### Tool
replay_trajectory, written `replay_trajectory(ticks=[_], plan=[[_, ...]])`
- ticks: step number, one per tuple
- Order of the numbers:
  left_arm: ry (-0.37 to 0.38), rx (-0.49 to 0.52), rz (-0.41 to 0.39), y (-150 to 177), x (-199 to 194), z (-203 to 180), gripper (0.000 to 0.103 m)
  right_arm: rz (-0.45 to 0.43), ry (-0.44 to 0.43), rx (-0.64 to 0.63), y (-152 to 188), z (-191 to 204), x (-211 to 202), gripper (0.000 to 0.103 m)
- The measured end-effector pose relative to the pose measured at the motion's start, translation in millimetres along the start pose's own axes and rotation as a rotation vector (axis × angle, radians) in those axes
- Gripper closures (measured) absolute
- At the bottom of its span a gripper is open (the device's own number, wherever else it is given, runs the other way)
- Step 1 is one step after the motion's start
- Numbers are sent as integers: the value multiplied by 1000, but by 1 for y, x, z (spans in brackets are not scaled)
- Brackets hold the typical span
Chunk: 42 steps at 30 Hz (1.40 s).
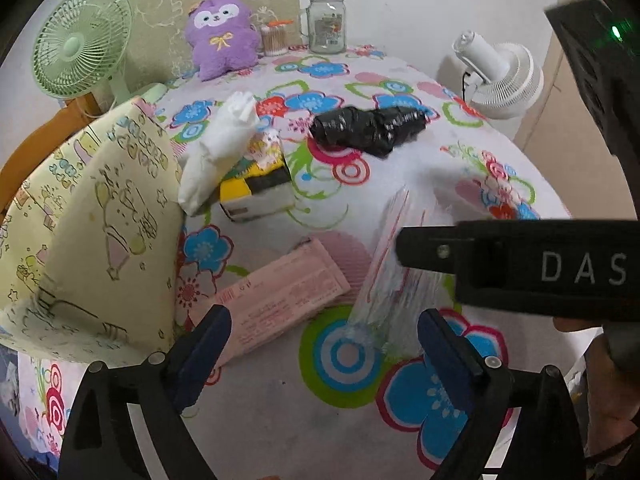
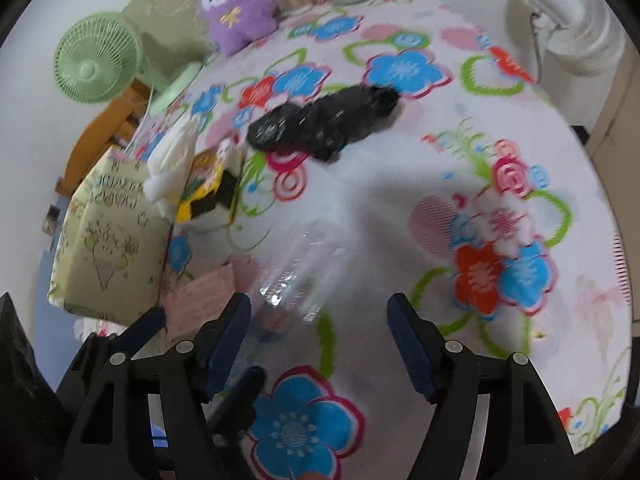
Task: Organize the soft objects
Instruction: 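Close the right gripper on the clear plastic tube while the left gripper approaches it, then lift the clear tube with the right gripper while the left gripper grasps the pink paper package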
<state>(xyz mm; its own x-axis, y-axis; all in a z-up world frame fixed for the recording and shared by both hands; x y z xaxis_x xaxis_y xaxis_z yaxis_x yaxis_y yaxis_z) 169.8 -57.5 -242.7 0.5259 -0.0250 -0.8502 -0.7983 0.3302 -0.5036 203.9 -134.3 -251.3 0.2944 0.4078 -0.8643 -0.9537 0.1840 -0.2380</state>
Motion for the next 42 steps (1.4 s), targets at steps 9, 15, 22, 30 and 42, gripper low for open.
replay_trajectory(ticks=[9,15,22,30,42], plan=[[17,13,22,8,7,0,5,-60,126,-148,3,20,14,32],[33,21,23,7,7,-3,5,-58,63,-107,-4,17,11,62],[53,19,17,2,5,-8,5,-120,27,-40,-21,9,1,77],[58,-27,15,-7,7,-1,5,-194,-9,28,-43,-6,-28,80],[-64,51,65,-10,24,2,1,-212,-27,59,-49,-21,-40,80]])
Point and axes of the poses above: each gripper's, at about its wrist camera, not at the fingertips, and x roughly the way its jaws point, z to its left, y to its underside, the point moved 10 cm from there along x, roughly the way its jaws point, and after that the axes turned 13 degrees about x, right-handed, at the moved point
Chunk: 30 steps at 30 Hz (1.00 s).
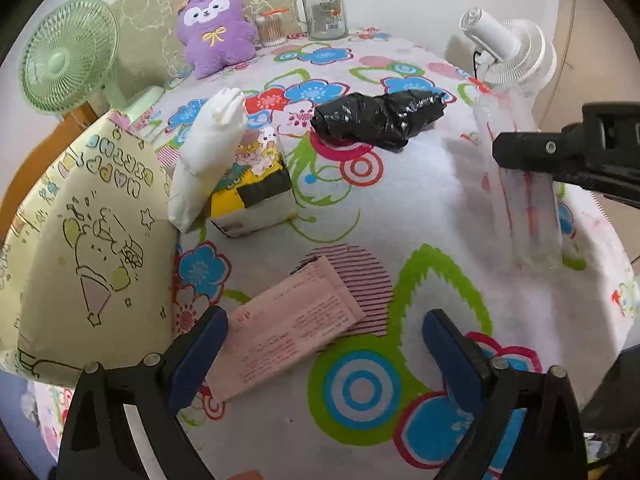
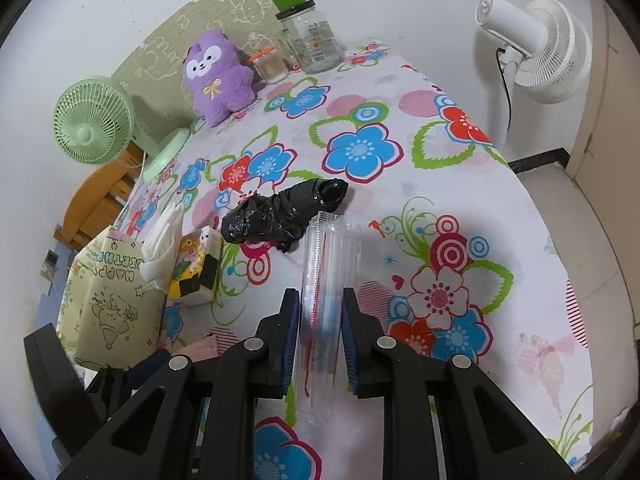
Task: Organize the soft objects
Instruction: 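Lift the clear tube with the right gripper while the left gripper grasps the pink paper package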
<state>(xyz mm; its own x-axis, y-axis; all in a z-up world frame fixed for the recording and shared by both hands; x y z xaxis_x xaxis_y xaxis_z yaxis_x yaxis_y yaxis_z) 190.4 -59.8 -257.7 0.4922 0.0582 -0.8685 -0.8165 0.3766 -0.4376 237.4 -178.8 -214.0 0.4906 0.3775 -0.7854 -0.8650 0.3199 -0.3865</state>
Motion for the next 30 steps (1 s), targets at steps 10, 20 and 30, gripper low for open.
replay_trajectory(ticks=[10,20,30], plan=[[3,6,30,-3,3,3,0,-17,-12,8,-3,3,-6,80],[37,-19,8,-3,-3,2,42,-24,-22,31,-6,0,-9,80],[90,-47,-25,-8,-19,0,87,-26,-25,9,-4,7,-10,80]])
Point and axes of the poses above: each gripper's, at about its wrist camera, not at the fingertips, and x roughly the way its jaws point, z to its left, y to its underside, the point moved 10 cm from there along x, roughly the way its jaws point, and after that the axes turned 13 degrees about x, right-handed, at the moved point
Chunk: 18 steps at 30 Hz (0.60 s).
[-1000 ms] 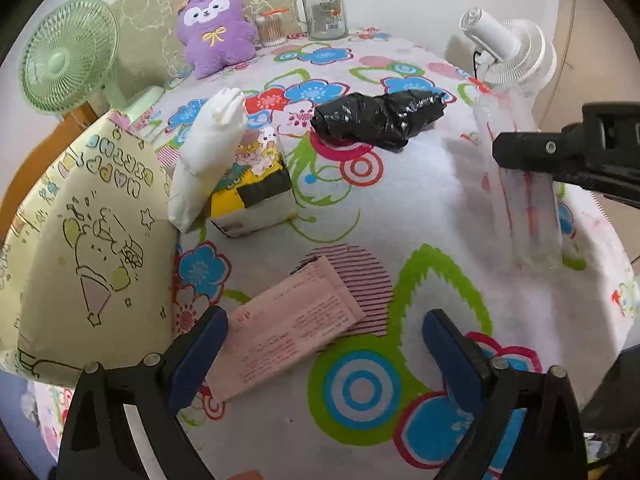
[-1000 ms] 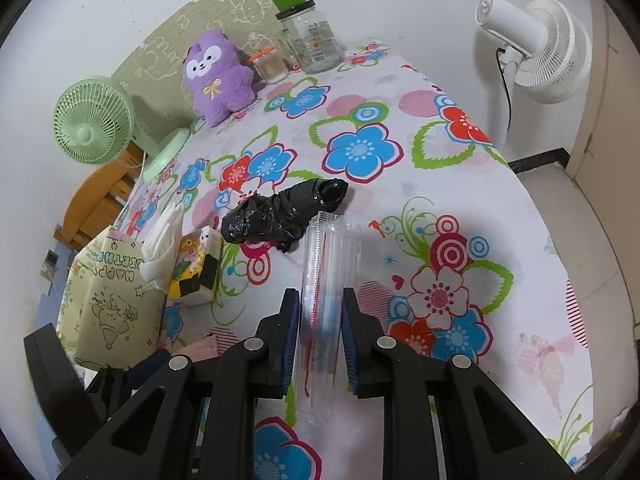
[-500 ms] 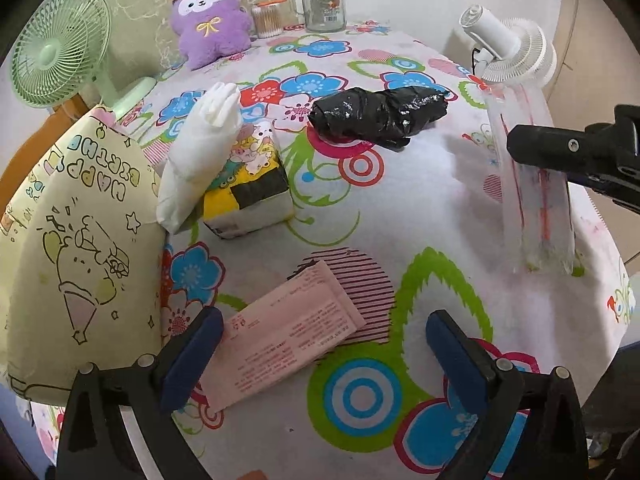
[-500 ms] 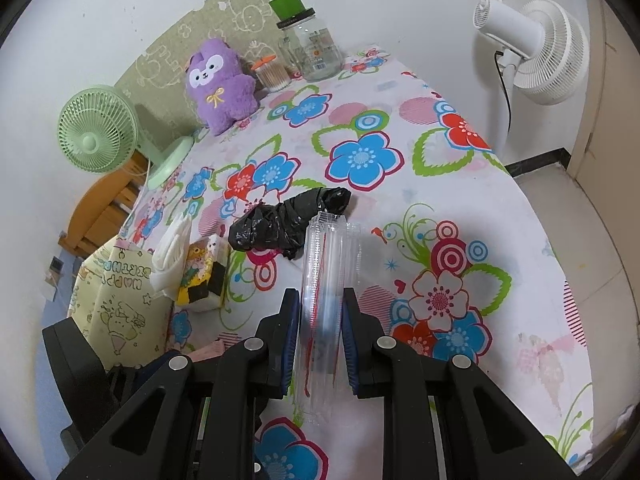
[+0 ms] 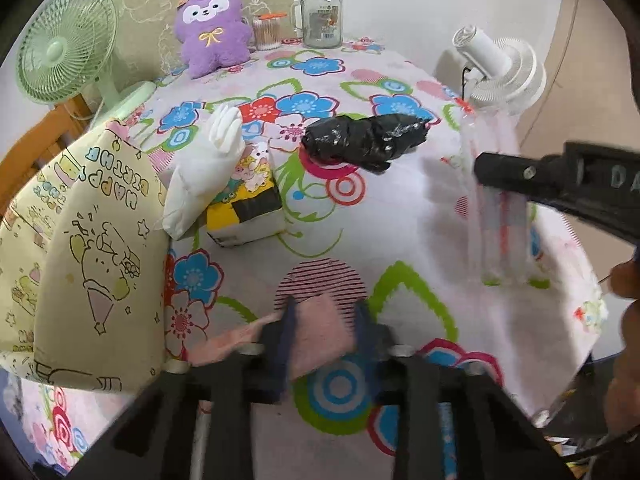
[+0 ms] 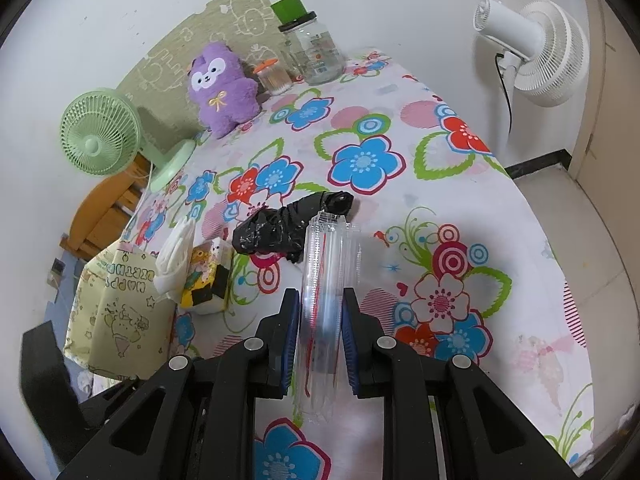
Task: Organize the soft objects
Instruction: 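Lift the clear tube with the right gripper while the left gripper grasps the pink paper package, then carry the pink package with the left gripper while the right carries the tube toward the yellow box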
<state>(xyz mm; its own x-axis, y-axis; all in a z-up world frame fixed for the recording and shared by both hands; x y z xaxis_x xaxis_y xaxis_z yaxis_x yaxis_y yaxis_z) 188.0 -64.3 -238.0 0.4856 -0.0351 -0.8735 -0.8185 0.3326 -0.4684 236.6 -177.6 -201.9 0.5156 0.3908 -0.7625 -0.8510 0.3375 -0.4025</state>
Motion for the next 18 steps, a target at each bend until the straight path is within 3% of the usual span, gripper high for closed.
replay_trajectory(ticks=[2,11,13,15,17,18], plan=[[33,-16,11,1,0,-1,87,1,-2,-6,1,2,0,80],[14,-26,-2,3,-7,5,86,2,-9,-10,4,6,-2,80],[-4,-9,0,5,-9,5,59,3,-10,-17,5,8,-2,80],[-19,-15,6,7,-9,7,16,2,-8,-24,5,10,-2,80],[-36,-37,13,12,-8,11,5,3,-8,-28,6,11,-1,80],[-32,-47,9,13,-8,11,5,5,-8,-29,6,11,-1,80]])
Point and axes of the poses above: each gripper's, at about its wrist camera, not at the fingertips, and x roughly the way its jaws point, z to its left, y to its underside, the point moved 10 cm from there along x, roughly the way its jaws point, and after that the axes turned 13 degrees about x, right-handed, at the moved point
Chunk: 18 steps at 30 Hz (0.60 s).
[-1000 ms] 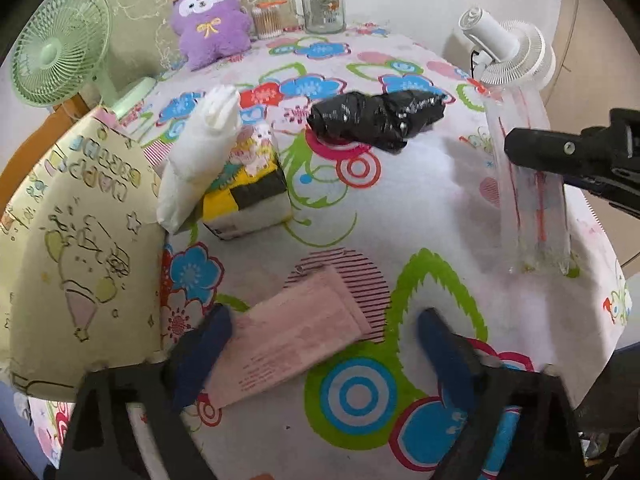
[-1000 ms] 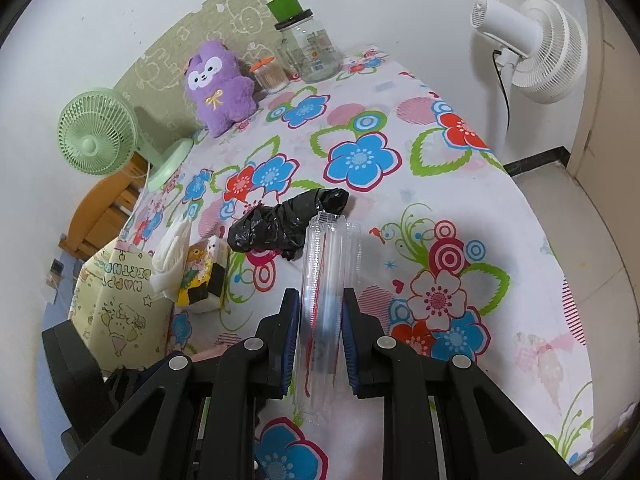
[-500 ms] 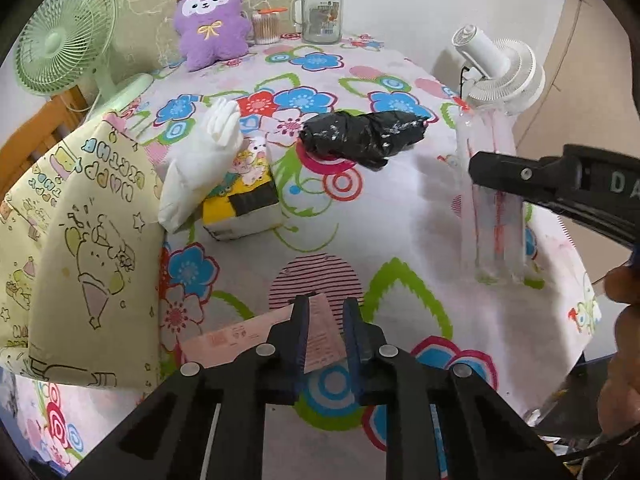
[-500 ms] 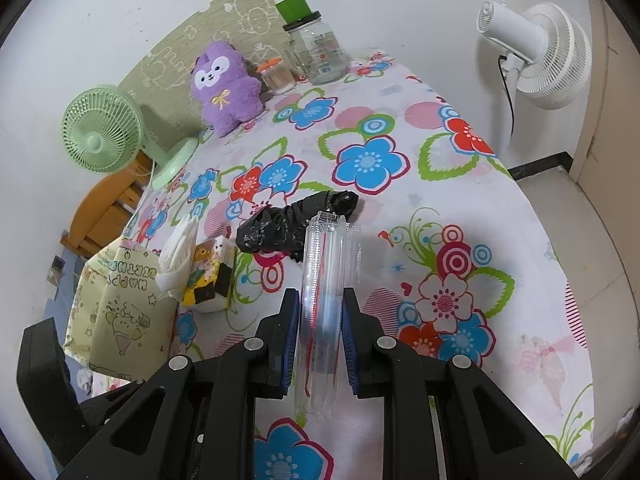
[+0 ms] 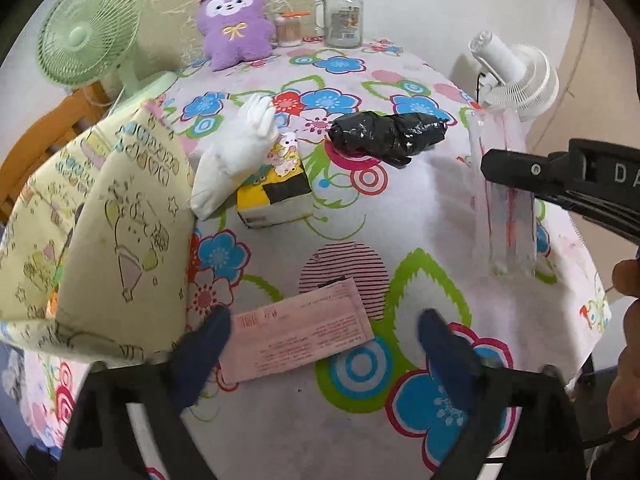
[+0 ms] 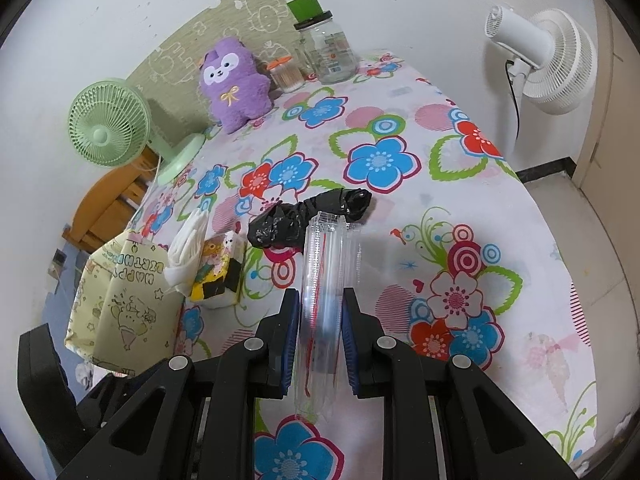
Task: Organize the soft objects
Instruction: 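Carry the pink package with the left gripper while the right carries the tube toward the yellow box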
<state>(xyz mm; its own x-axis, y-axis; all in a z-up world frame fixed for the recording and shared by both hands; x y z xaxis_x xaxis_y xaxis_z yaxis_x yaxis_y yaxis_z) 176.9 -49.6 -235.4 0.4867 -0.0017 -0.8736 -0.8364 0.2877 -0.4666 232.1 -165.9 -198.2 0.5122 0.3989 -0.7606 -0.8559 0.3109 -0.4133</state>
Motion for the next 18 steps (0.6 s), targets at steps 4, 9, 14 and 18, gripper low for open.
replay_trajectory(ticks=[4,9,14,18], plan=[[-10,-29,16,2,3,4,3,9,1,-1,1,0,2,80],[-6,-62,61,11,12,7,1,7,-1,-1,0,0,4,80],[0,-115,108,26,24,7,0,19,-7,-5,1,1,9,80],[9,-136,109,26,24,9,0,26,-9,-11,3,2,11,80]])
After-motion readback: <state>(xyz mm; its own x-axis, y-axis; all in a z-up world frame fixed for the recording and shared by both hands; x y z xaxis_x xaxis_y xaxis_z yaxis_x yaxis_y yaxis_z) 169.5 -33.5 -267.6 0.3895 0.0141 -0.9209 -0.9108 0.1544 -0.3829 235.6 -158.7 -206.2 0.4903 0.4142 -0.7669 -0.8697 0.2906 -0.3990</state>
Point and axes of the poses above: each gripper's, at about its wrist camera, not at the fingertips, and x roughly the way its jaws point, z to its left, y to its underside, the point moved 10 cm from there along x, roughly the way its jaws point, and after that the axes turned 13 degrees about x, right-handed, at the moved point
